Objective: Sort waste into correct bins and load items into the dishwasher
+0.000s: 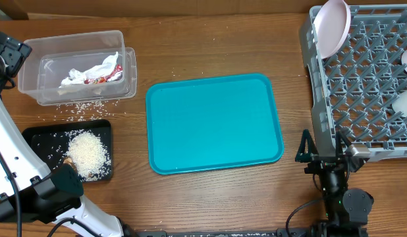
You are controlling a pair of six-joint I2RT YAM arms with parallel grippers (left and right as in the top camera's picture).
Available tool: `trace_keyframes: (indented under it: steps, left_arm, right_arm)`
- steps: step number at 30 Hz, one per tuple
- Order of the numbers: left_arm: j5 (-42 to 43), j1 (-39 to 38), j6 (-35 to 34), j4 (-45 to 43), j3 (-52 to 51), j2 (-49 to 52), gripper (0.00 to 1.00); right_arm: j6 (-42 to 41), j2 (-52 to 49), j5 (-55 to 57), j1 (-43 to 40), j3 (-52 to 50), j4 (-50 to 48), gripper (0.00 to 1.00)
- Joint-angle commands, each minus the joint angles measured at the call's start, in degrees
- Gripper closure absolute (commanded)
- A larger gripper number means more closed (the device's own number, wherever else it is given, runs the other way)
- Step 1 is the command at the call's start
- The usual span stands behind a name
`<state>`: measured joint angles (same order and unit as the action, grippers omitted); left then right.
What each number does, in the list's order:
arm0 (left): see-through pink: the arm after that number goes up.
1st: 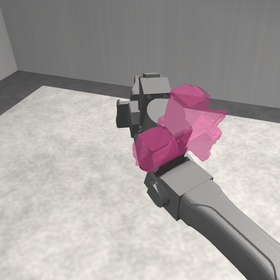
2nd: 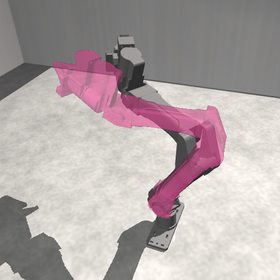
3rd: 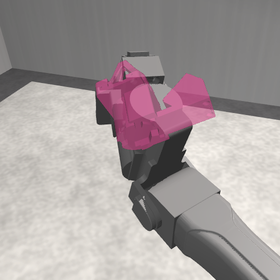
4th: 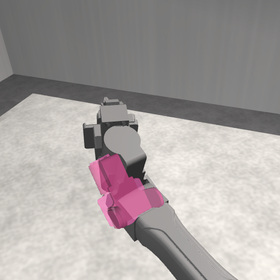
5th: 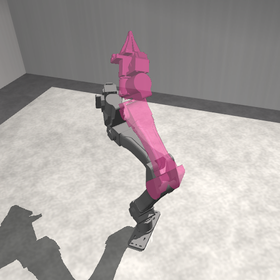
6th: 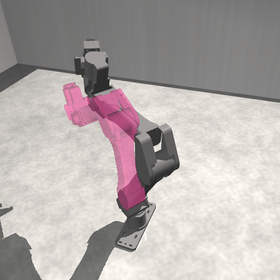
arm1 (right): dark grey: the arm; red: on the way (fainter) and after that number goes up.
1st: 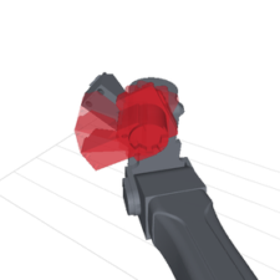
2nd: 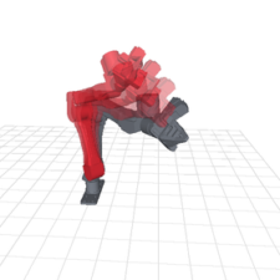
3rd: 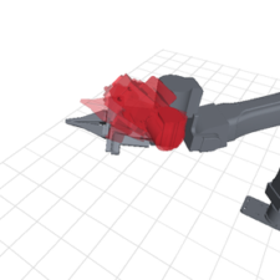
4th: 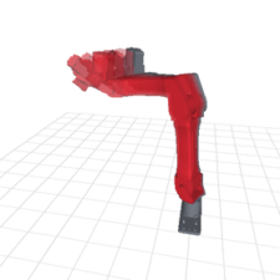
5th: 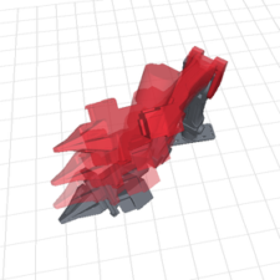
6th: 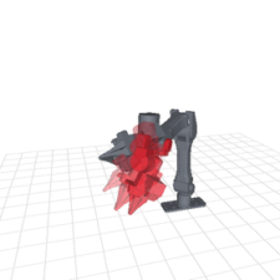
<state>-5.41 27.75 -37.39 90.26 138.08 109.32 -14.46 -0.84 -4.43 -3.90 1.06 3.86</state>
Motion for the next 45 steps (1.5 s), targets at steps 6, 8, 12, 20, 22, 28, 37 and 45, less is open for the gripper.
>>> trace_keyframes:
  steps: [6,8,12,20,22,28,37,45]
  left_arm:
    - [-0.5,-0.4,-0.3,-0.1,0.1,0.1,0.0]
    - [-0.5,-0.4,-0.3,-0.1,0.1,0.1,0.0]
    - [-0.5,-0.4,-0.3,-0.1,0.1,0.1,0.0]
    - [-0.5,-0.4,-0.3,-0.1,0.1,0.1,0.0]
    - [-0.5,-0.4,-0.3,-0.1,0.1,0.1,0.0]
    - [-0.5,-0.4,-0.3,-0.1,0.1,0.1,0.0]
    - [-0.5,-0.4,-0.3,-0.1,0.1,0.1,0.0]
    - [-0.5,-0.4,-0.3,-0.1,0.1,0.1,0.0]
  right_arm:
    - [8.3,0.7,3.9,0.5,-0.6,1.0,0.0]
    - [8.8,0.7,4.4,0.5,-0.6,1.0,0.0]
    - [8.8,0.7,4.4,0.5,-0.6,1.0,0.0]
    - [15.0,0.7,4.3,0.5,-0.6,1.0,0.0]
    - [14.9,0.7,4.3,0.5,-0.6,1.0,0.0]
    - [14.9,0.7,4.3,0.5,-0.6,1.0,0.0]
    - [14.9,0.7,4.3,0.5,-0.6,1.0,0.0]
    - [14.9,0.7,4.3,0.5,-0.6,1.0,0.0]
